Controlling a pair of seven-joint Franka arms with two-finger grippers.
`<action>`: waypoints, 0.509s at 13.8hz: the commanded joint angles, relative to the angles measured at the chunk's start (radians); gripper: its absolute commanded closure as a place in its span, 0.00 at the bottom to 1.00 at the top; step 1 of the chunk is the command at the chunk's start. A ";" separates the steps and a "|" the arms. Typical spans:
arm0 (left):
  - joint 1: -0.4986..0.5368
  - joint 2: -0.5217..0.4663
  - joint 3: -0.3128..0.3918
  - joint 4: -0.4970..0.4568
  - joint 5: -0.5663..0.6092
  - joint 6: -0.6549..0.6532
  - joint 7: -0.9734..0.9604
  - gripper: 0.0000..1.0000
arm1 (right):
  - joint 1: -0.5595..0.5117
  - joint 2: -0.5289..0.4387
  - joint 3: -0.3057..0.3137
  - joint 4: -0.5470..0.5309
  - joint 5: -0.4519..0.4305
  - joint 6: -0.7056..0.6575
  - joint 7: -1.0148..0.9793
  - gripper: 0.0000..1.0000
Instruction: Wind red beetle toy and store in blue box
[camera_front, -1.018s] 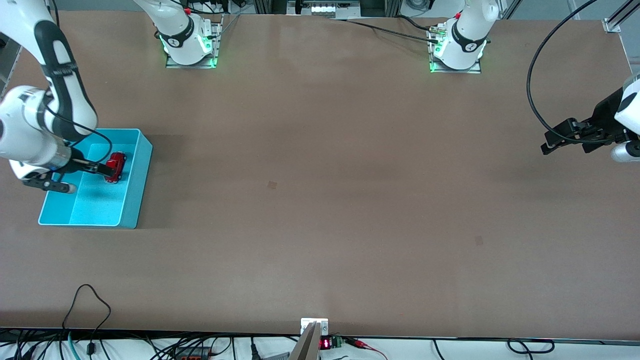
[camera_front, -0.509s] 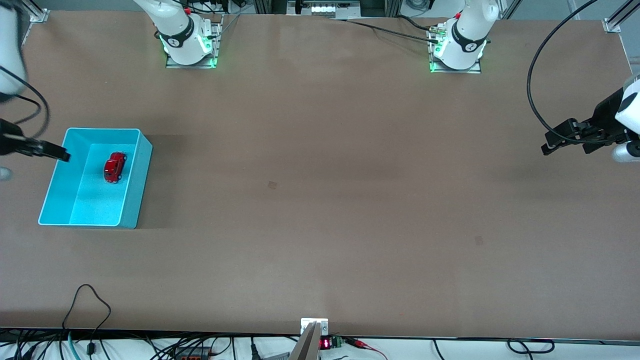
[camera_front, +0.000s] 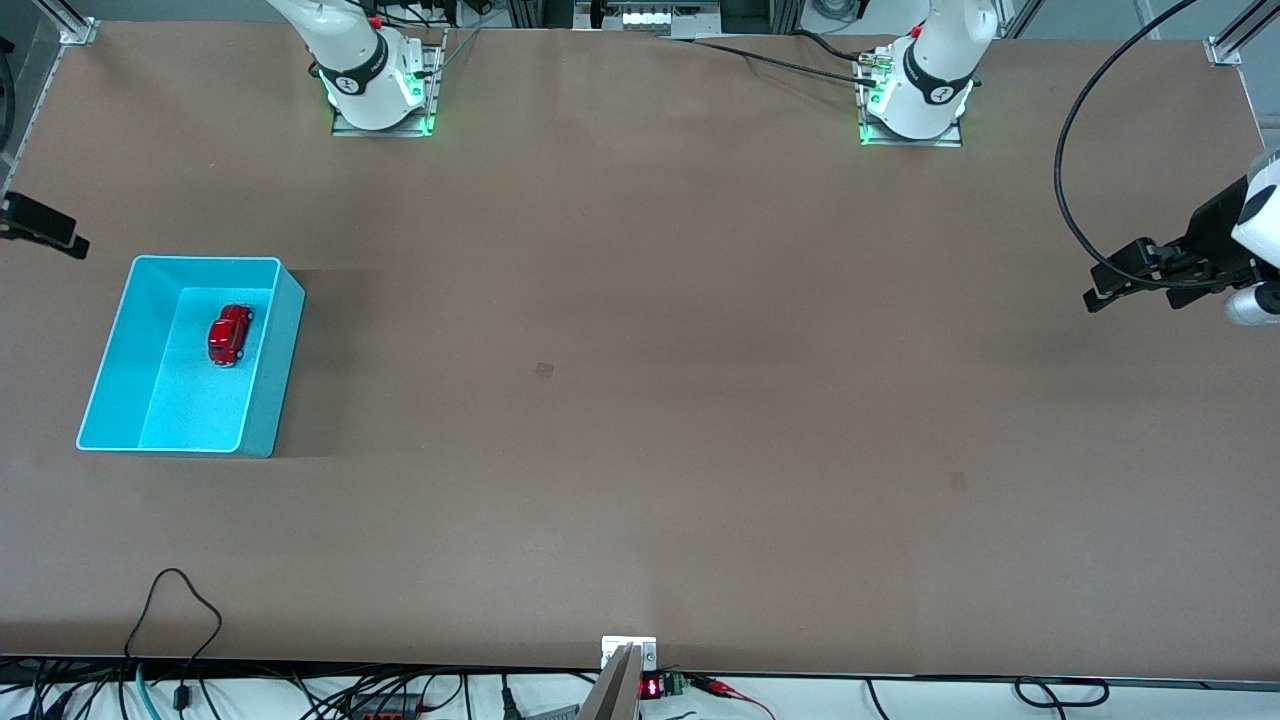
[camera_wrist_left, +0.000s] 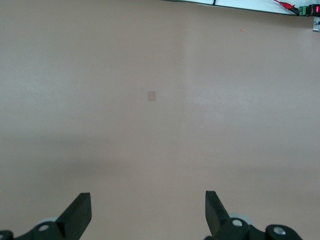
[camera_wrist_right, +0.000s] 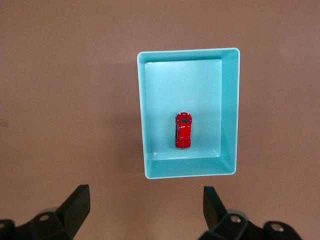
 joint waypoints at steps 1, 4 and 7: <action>-0.006 -0.008 0.003 -0.001 0.002 0.004 0.010 0.00 | 0.085 0.016 -0.060 0.020 -0.003 -0.014 -0.005 0.00; -0.006 -0.008 0.003 -0.001 0.002 0.004 0.010 0.00 | 0.133 0.024 -0.101 0.015 -0.002 -0.013 -0.007 0.00; -0.007 -0.008 0.003 -0.002 0.002 0.002 0.010 0.00 | 0.133 0.025 -0.101 0.011 -0.002 -0.013 -0.008 0.00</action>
